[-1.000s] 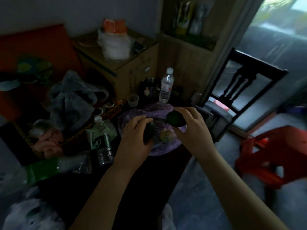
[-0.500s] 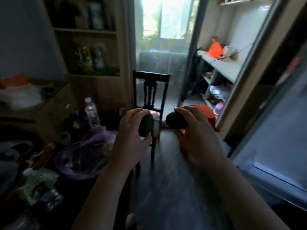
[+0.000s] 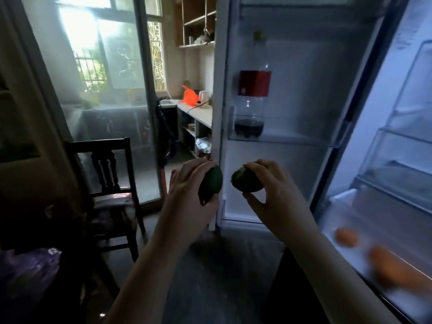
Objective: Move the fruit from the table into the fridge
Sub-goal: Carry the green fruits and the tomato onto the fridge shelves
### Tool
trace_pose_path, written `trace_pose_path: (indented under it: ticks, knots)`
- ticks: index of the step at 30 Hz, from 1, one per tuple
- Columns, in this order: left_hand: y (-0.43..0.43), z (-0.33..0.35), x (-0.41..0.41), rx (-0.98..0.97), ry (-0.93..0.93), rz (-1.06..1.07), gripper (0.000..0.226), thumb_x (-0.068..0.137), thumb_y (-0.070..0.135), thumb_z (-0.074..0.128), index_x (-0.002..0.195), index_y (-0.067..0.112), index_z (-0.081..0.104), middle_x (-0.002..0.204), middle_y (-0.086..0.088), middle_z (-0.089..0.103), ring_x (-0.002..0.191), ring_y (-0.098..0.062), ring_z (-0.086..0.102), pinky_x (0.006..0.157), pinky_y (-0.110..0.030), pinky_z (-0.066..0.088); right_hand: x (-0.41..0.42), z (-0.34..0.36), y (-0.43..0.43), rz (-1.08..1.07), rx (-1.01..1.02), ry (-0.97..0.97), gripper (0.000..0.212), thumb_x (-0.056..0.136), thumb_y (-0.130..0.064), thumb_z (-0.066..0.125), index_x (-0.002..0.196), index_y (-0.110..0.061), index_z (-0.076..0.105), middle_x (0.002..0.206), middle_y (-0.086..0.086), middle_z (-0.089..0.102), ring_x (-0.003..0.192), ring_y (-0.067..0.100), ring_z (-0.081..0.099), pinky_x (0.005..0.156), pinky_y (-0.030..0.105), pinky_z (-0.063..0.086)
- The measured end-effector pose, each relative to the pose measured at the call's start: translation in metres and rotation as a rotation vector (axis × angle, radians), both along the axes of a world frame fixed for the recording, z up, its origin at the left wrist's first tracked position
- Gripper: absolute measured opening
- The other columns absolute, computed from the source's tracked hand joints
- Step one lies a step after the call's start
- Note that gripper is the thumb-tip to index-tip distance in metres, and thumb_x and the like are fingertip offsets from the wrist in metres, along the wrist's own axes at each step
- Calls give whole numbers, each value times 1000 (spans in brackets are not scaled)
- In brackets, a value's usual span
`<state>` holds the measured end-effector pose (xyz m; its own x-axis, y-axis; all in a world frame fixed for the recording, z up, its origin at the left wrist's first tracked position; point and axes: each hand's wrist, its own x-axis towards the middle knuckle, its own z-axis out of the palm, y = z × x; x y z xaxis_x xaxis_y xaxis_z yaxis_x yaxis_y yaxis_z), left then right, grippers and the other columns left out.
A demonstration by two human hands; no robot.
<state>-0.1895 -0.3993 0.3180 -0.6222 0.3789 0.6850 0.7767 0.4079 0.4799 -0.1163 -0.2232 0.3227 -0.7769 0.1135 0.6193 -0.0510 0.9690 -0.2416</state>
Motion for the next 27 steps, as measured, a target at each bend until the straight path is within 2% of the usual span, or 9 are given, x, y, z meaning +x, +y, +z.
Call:
trace_pose_path:
  ticks: [2, 5, 9, 14, 17, 21, 24, 27]
  knots:
    - [32, 0, 16, -27, -2, -52, 62, 75, 7, 73, 131, 18, 51, 136, 3, 44, 126, -15, 41, 101, -19, 34, 24, 2, 29, -55, 20, -5, 60, 81, -26, 70, 135, -24, 44, 135, 0, 43, 124, 19, 41, 95, 25, 34]
    - [79, 1, 42, -55, -6, -123, 63, 76, 10, 72, 134, 22, 49, 136, 6, 43, 125, -9, 37, 97, -13, 28, 63, 6, 71, -122, 17, 21, 61, 79, -24, 73, 133, -22, 46, 133, 2, 47, 121, 22, 46, 99, 30, 40]
    - [140, 1, 82, -35, -41, -247, 59, 78, 9, 69, 133, 22, 50, 132, 6, 44, 123, -11, 40, 99, -16, 31, 119, 6, 126, -184, 12, 87, 57, 75, -14, 75, 128, -15, 54, 125, 7, 53, 112, 28, 53, 94, 35, 45]
    - [212, -7, 130, -30, -60, -417, 59, 78, 10, 67, 132, 26, 50, 134, 13, 41, 124, -8, 40, 101, -19, 33, 189, -6, 180, -336, 6, 120, 58, 72, -12, 77, 125, -15, 56, 123, 5, 55, 111, 25, 53, 95, 27, 40]
    - [254, -9, 160, -14, -72, -527, 60, 75, 9, 67, 130, 25, 52, 132, 12, 45, 124, -9, 43, 102, -24, 37, 230, -12, 205, -417, -6, 102, 60, 69, -11, 78, 125, -14, 56, 122, 3, 55, 109, 24, 54, 94, 30, 44]
    - [310, -12, 202, -18, -89, -682, 60, 72, 4, 67, 129, 21, 55, 128, 6, 48, 123, -6, 41, 105, -11, 26, 291, -16, 240, -544, -15, 113, 57, 70, -9, 77, 123, -12, 57, 120, 4, 55, 107, 23, 53, 94, 31, 44]
    - [344, -17, 228, -41, -85, -794, 58, 71, 10, 63, 128, 19, 55, 129, 4, 49, 123, -10, 44, 105, -14, 27, 330, -20, 260, -628, -39, 113, 55, 74, -9, 74, 125, -14, 55, 120, 1, 53, 110, 21, 51, 95, 30, 41]
    - [374, -19, 247, -60, -94, -893, 57, 73, 16, 60, 129, 21, 54, 130, 7, 46, 124, -9, 42, 104, -13, 27, 361, -26, 275, -740, -63, 123, 54, 75, -10, 74, 125, -16, 54, 120, -1, 52, 112, 18, 49, 96, 26, 38]
